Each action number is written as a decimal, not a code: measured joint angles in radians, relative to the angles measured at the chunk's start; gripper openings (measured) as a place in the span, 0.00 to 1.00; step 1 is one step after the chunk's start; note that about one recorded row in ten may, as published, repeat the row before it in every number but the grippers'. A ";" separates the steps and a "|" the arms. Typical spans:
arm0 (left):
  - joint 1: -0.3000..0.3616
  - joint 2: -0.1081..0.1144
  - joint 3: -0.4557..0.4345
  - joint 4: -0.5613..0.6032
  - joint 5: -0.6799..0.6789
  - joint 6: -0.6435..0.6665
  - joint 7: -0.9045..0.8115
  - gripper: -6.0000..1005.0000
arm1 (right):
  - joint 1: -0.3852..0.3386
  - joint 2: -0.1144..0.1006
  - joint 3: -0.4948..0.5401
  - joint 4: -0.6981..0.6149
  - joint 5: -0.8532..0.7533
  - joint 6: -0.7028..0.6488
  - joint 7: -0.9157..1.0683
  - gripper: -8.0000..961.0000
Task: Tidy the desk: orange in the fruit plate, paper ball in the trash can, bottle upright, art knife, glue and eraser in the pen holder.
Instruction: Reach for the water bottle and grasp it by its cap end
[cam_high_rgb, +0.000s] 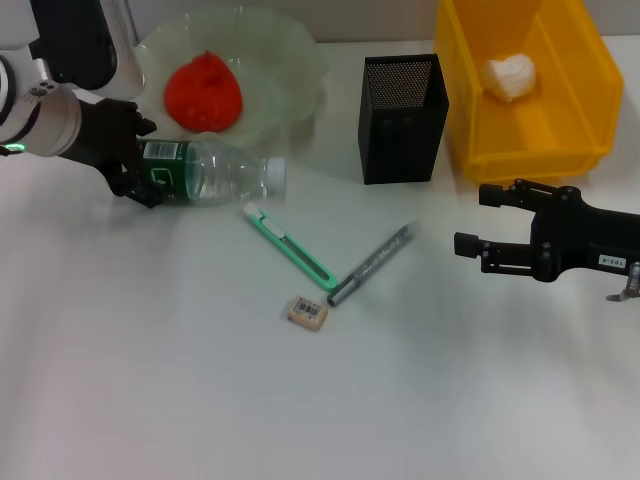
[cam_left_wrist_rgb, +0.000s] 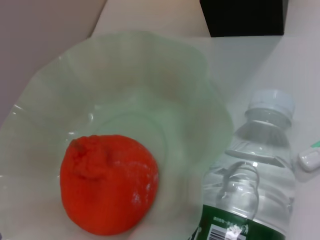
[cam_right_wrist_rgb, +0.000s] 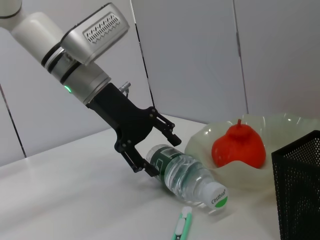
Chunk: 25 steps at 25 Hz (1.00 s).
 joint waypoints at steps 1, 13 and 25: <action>-0.001 0.000 0.002 -0.001 0.002 -0.002 0.000 0.86 | 0.000 0.000 0.000 0.000 0.000 0.000 0.000 0.86; -0.007 -0.004 0.027 0.009 0.018 0.042 -0.014 0.86 | 0.000 0.000 0.000 0.000 0.000 0.000 0.007 0.86; 0.032 -0.006 0.032 0.142 -0.112 0.246 -0.022 0.86 | 0.003 0.002 -0.002 0.000 0.000 0.000 0.014 0.86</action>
